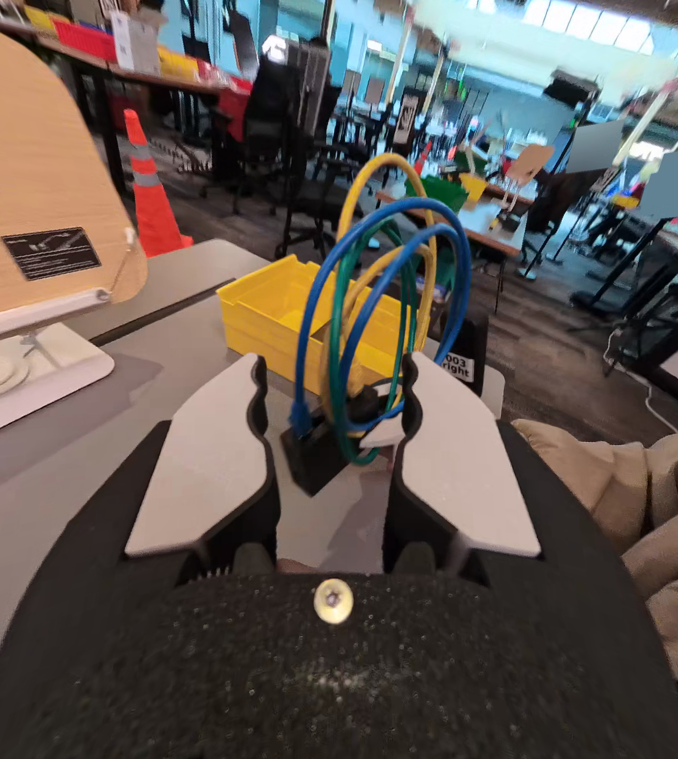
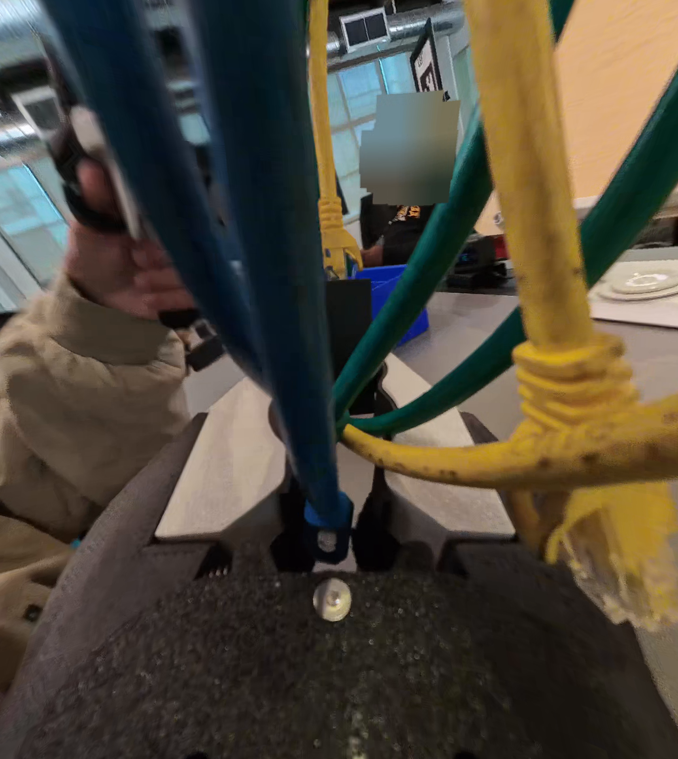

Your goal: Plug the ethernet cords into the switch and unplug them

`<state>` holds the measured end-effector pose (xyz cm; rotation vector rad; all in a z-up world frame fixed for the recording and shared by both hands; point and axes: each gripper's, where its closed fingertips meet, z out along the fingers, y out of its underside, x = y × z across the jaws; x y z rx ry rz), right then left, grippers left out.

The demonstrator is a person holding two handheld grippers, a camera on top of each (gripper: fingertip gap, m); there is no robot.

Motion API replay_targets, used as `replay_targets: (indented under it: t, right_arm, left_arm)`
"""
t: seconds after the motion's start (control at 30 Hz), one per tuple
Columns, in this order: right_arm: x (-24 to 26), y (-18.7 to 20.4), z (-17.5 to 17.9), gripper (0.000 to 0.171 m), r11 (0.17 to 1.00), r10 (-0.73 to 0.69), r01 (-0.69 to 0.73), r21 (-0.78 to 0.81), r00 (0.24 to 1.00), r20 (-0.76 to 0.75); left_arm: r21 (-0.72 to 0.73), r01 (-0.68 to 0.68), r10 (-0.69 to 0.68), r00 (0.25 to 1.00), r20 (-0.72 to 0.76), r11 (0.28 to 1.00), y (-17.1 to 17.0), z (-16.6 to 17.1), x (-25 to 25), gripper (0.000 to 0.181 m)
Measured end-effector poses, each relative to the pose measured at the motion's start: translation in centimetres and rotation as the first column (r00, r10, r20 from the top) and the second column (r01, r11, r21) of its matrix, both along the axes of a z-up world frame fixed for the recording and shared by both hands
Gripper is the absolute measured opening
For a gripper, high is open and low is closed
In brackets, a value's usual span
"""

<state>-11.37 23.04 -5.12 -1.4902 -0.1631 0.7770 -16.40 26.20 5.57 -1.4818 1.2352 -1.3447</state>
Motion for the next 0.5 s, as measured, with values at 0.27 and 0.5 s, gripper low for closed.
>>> replay_targets:
  t: [0.27,0.5]
  right_arm:
    - [-3.8,-3.7,2.6,0.034,0.94,0.335,-0.317,0.125,0.927,-0.168]
    - [-5.9,-4.4,1.7,0.033,0.922,0.382,-0.372,0.103,0.918,-0.103]
  left_arm:
    - [-0.156,0.294,-0.297,0.955,0.009,0.943,-5.9,-7.7,-1.8,0.056]
    - [-0.167,0.378,-0.371,0.926,0.073,0.91,-7.8,-8.2,-1.1,0.03]
